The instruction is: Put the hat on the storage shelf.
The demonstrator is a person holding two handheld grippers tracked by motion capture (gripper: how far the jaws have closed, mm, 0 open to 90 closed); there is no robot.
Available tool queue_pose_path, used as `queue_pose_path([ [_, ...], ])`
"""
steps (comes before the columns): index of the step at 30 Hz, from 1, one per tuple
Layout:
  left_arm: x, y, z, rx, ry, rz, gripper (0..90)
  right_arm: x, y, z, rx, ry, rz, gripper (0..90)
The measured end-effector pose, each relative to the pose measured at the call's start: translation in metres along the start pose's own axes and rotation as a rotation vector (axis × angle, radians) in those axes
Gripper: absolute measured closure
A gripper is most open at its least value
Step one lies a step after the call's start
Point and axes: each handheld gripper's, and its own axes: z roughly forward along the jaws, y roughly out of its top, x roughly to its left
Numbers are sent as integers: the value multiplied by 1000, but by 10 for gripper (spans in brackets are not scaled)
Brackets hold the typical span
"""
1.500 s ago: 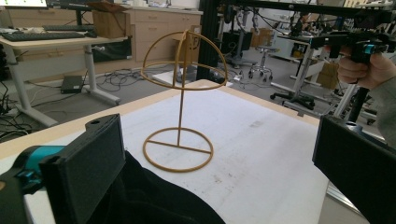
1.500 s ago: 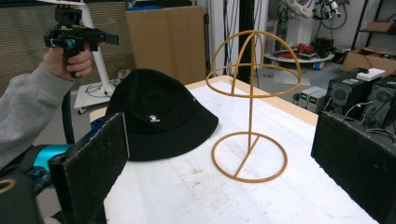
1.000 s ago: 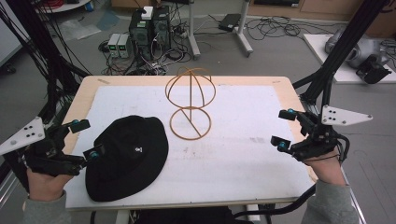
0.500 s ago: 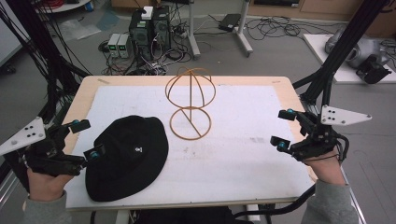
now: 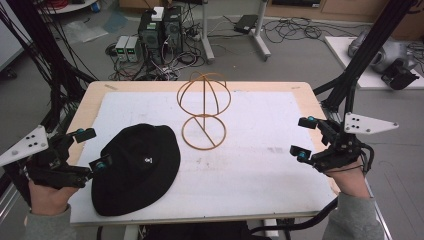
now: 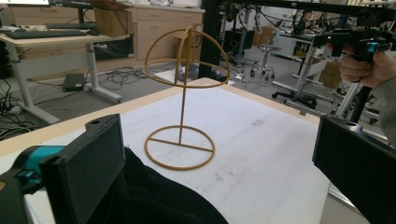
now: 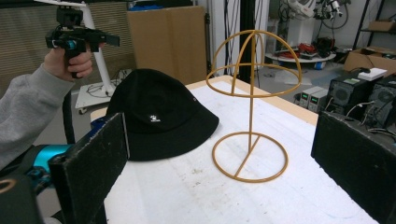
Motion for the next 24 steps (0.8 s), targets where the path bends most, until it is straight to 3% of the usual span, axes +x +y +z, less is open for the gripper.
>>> queue_pose_path([
  [8, 4, -1, 0, 0, 9, -8, 27, 1, 0, -2, -3, -2, 3, 33],
  [14, 14, -3, 4, 10, 21, -21, 27, 3, -1, -10, -18, -10, 5, 33],
  [20, 23, -6, 4, 13, 48, -35, 27, 3, 0, -9, -16, -6, 1, 33],
  [24, 28, -4, 4, 6, 45, -38, 27, 3, 0, -8, -13, -3, -1, 33],
])
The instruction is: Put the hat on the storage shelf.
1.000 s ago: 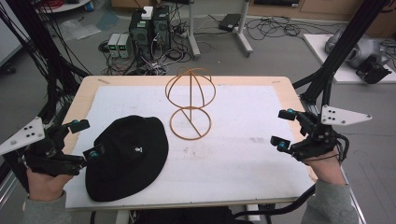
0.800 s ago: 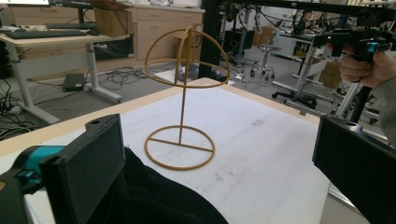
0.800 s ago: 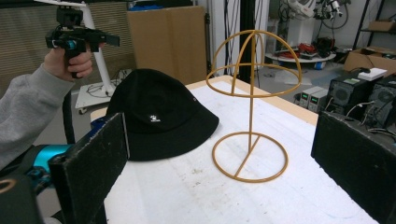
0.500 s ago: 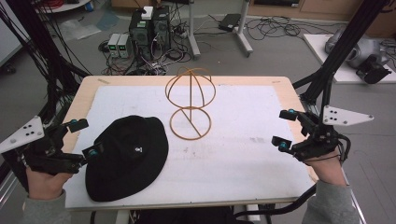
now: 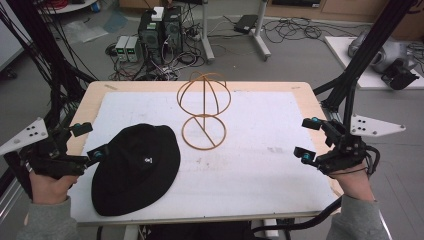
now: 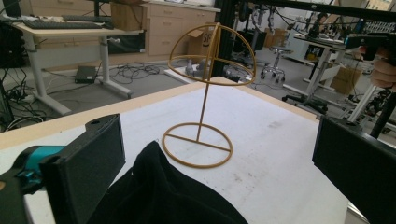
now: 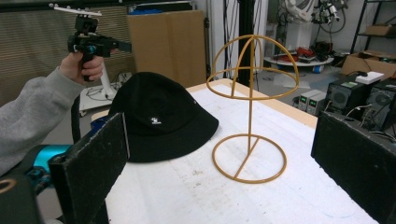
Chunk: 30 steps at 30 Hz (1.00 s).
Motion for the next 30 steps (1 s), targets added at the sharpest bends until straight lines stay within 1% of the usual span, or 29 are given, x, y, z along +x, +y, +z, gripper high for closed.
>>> queue_pose_path([
  [3, 5, 3, 2, 16, 6, 11, 27, 0, -1, 1, 2, 2, 2, 33],
  [5, 8, 6, 4, 27, 7, 12, 26, -1, -1, 2, 5, 1, 5, 33],
  [7, 10, 11, 7, 35, 1, 15, 27, 0, -1, 6, 15, 4, 1, 33],
  [10, 13, 21, 12, 53, 5, 36, 26, 0, -1, 8, 19, 7, 3, 33],
  [12, 16, 26, 16, 62, -3, 42, 26, 1, -1, 10, 26, 9, -2, 33],
  [15, 19, 29, 24, 72, -10, 36, 27, 2, -1, 11, 31, 13, -1, 33],
  [17, 21, 28, 29, 89, -4, 45, 27, 1, -1, 11, 28, 11, -8, 33],
  [19, 22, 26, 32, 88, 2, 43, 27, 1, -1, 11, 27, 12, -5, 33],
  [22, 25, 21, 37, 100, 6, 25, 27, 1, -1, 9, 23, 9, -4, 33],
  [23, 27, 19, 39, 110, 7, 21, 27, 1, -1, 9, 26, 10, 3, 33],
  [24, 27, 17, 40, 115, 8, 20, 27, 0, -2, 9, 24, 9, 0, 33],
  [27, 28, 12, 41, 126, 13, 16, 27, -1, -2, 10, 25, 6, -2, 33],
  [28, 30, 9, 41, 129, 12, 12, 27, 0, -2, 10, 30, 9, 9, 33],
  [30, 32, 5, 42, 131, 10, -3, 27, 0, -3, 11, 34, 9, 2, 33],
])
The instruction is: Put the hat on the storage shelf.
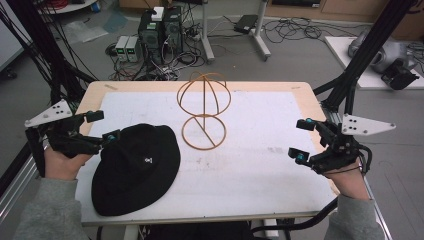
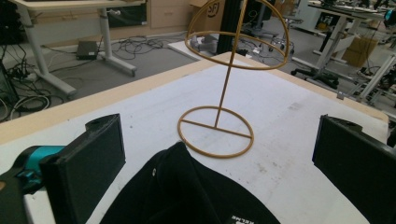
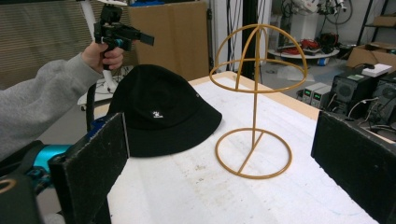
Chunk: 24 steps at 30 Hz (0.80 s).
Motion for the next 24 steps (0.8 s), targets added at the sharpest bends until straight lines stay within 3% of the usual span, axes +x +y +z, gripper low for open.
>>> queue_pose_path([
  [14, 12, -32, 11, 28, 0, -67, 27, -1, -2, 6, 15, 8, 8, 33],
  [17, 11, -34, 15, 59, 8, -61, 27, 0, -3, 8, 28, 10, 7, 33],
  [24, 12, -36, 20, 80, 24, -68, 27, -1, -3, 8, 30, 11, 11, 33],
])
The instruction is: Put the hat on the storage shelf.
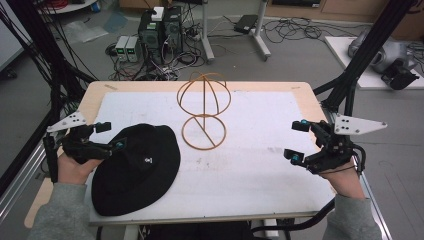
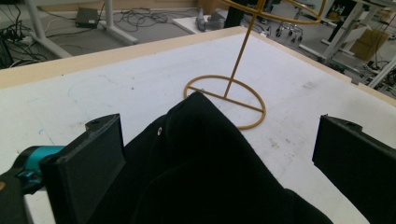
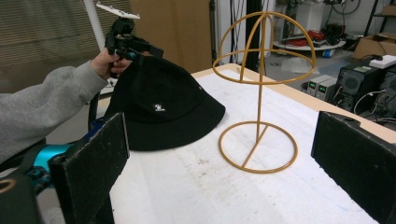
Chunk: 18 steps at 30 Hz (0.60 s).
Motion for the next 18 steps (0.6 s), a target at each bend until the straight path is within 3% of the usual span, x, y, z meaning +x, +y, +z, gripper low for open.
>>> queue_pose_path([
  [10, 4, -6, 1, 5, 4, -15, 27, 0, -1, 2, 7, 1, 0, 33],
  [18, 1, -7, 4, 25, 14, 8, 57, 0, -1, 3, 12, 3, 1, 33],
])
